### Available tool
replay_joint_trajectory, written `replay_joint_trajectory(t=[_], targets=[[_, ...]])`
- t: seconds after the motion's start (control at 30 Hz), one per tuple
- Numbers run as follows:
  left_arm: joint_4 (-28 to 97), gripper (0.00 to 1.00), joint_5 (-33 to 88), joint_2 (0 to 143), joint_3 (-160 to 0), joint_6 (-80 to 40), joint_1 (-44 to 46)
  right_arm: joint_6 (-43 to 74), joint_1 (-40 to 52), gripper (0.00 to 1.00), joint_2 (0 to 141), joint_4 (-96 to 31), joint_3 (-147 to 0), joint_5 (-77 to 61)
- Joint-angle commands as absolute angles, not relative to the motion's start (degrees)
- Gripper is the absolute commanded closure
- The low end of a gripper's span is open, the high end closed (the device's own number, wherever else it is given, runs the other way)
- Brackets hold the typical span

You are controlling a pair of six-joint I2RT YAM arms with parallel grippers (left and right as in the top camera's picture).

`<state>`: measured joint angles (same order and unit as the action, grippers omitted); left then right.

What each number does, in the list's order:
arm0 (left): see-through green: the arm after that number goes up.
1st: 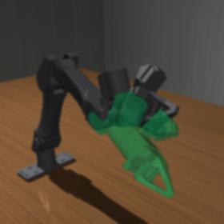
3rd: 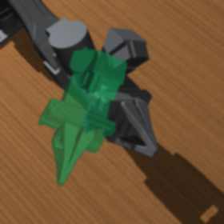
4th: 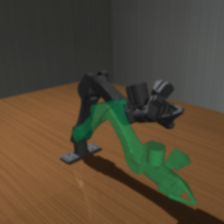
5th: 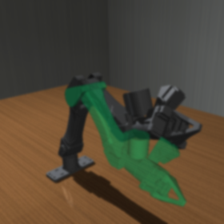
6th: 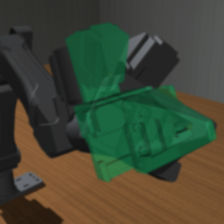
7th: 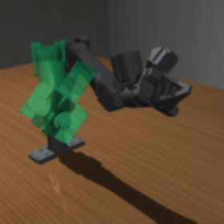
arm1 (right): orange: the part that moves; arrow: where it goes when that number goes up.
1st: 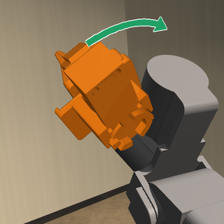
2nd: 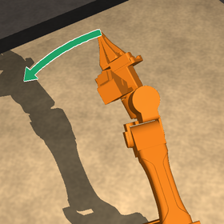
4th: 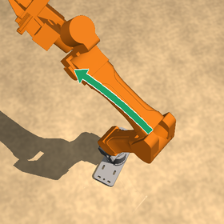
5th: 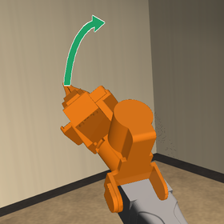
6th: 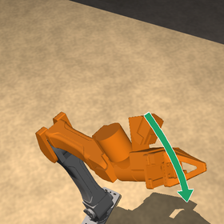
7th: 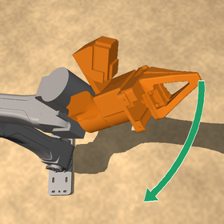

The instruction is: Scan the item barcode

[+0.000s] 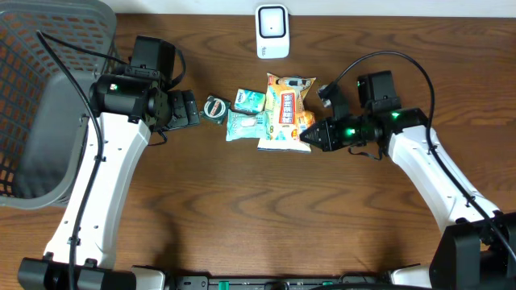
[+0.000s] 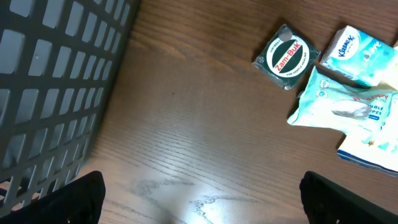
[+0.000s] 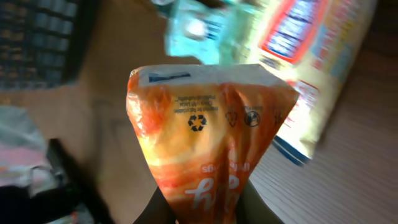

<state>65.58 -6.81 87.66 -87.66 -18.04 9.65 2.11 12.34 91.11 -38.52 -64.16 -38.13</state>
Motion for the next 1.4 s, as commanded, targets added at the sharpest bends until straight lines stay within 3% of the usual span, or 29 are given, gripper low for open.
replay_joint_trajectory(t=[0.0, 0.1, 0.17, 0.33, 0.6, 0.77, 1.0, 1.37], targets=[[65.69, 0.01, -7.77, 87.57, -87.59, -18.33, 9.54, 6.66, 11.73, 0.98, 91.74, -41.76, -63.44, -21.34], [65.69, 0.01, -7.79, 87.57, -87.59, -18.33, 9.54, 10.74, 11.7, 0.95, 91.77, -45.32, -63.11, -10.26], [65.69, 0.01, -7.77, 87.57, -87.59, -18.33, 9.54, 10.7, 11.73, 0.88, 91.77, -46.13, -62.52, -7.38], [65.69, 0.01, -7.77, 87.57, -87.59, -18.33, 9.54, 10.74, 11.7, 0.69, 91.77, -44.77, -58.63, -4.45], [65.71, 0.02, -7.77, 87.57, -87.59, -18.33, 9.54, 13.76, 11.62, 0.5, 91.72, -42.78, -58.61, -4.62], [65.69, 0.01, -7.77, 87.57, -87.59, -18.33, 9.54, 15.49, 10.28, 0.49, 91.72, -43.03, -62.78, -5.21], [65.69, 0.01, -7.77, 87.57, -87.59, -18.33, 9.54, 22.02, 6.85, 0.64, 92.01, -42.96, -63.13, -10.44], [65.69, 0.01, -7.77, 87.57, -87.59, -18.33, 9.54, 27.2, 6.79, 0.62, 92.05, -35.35, -51.33, -16.25]])
